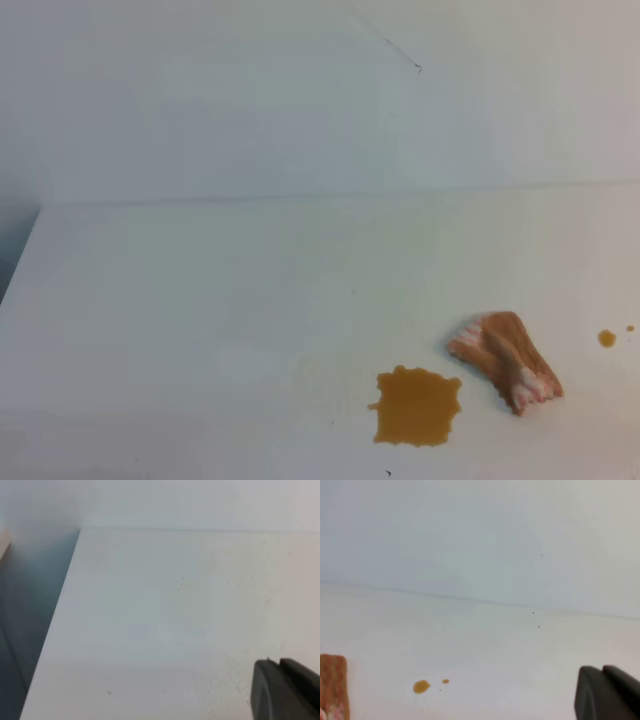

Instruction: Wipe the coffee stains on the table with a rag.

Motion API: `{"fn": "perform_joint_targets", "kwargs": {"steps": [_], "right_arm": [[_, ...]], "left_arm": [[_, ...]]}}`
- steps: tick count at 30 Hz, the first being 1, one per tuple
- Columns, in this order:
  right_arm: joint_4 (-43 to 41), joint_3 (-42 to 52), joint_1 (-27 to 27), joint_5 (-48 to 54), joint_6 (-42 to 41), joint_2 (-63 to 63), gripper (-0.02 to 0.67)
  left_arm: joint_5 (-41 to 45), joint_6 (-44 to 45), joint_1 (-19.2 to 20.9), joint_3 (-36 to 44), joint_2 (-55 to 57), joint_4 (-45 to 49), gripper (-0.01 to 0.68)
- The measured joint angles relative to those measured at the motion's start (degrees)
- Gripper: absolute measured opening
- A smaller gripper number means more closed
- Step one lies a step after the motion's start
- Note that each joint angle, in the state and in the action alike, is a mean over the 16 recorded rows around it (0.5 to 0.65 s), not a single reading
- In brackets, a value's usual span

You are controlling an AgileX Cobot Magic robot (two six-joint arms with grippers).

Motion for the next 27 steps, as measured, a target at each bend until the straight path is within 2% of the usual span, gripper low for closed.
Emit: {"fn": "perform_joint_targets", "kwargs": {"steps": [27], "right_arm": [[0.0, 0.0, 0.0, -2.3, 0.0, 0.0, -0.003]], "left_arm": [[0.0, 0.0, 0.0, 0.0, 0.0, 0.0, -0.001]]}}
